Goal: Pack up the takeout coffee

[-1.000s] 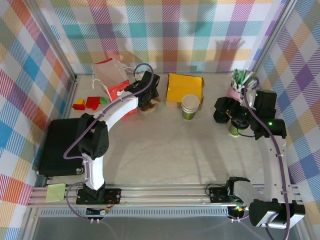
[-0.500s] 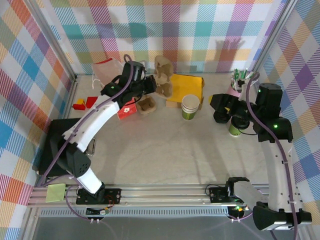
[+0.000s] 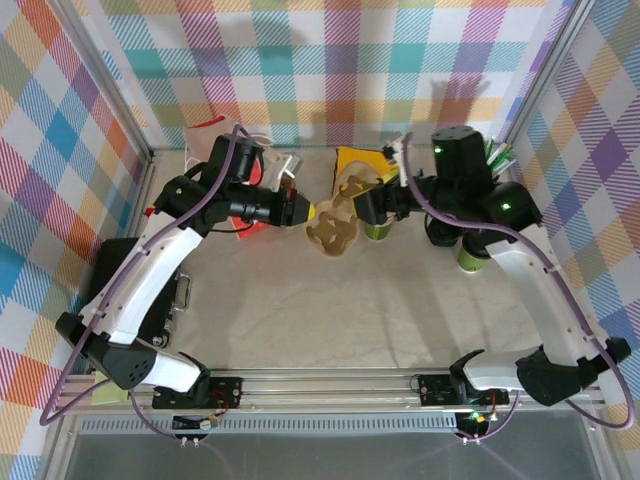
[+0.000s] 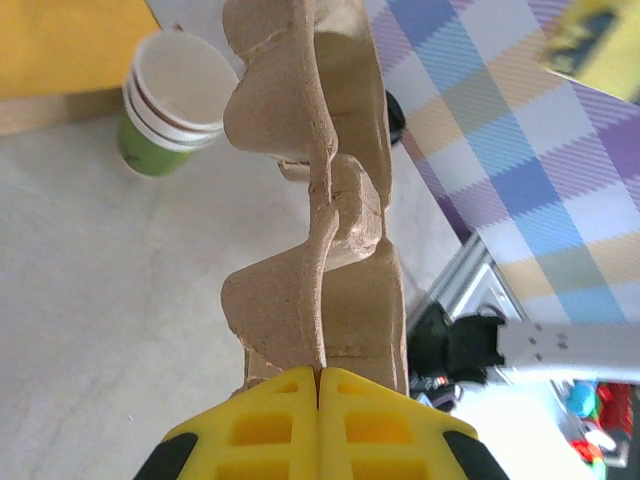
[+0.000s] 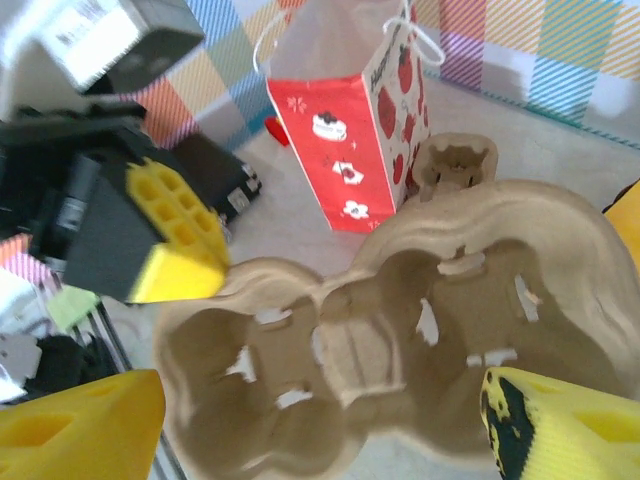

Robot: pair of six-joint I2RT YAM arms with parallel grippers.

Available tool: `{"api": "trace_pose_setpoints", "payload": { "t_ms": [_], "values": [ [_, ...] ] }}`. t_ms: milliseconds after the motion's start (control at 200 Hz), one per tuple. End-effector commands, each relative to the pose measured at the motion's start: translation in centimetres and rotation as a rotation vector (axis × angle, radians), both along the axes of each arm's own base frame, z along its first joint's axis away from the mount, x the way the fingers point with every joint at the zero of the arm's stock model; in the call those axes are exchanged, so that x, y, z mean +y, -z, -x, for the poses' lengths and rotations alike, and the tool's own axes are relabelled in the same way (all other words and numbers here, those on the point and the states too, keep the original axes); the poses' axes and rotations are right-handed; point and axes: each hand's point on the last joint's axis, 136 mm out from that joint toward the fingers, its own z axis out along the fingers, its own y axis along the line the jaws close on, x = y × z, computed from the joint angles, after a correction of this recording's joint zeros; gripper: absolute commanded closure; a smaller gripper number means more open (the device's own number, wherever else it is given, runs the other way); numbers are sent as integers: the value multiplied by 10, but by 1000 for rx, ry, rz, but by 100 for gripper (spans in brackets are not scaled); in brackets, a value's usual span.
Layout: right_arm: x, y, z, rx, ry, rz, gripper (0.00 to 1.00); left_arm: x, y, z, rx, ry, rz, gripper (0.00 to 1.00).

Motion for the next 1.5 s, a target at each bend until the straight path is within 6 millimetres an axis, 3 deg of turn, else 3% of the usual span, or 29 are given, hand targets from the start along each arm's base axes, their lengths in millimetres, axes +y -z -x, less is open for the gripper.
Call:
{"api": "trace_pose_setpoints", "payload": {
  "t_ms": [0,135,330,790,1245,1375,1495],
  "values": [
    [7,22,2,-82,-56,177,17,-1,-4,29,29,106,38,100],
    [19,45,-2,-101,-80,278,17,-2,-5,33,28,124,49,100],
    [22,68,-5,-82,-91,352,21,0,-4,32,24,120,41,100],
    [17,77,10,-94,-122,352,25,3,2,27,29,95,30,100],
    [20,80,15,-67,-138,323,58,6,-5,21,8,49,36,100],
    [16,77,15,-82,-114,316,63,21,-13,1,-23,-79,18,51],
    [12,78,18,-72,-106,317,66,61,-24,-37,-49,-327,-8,34]
  ]
}}
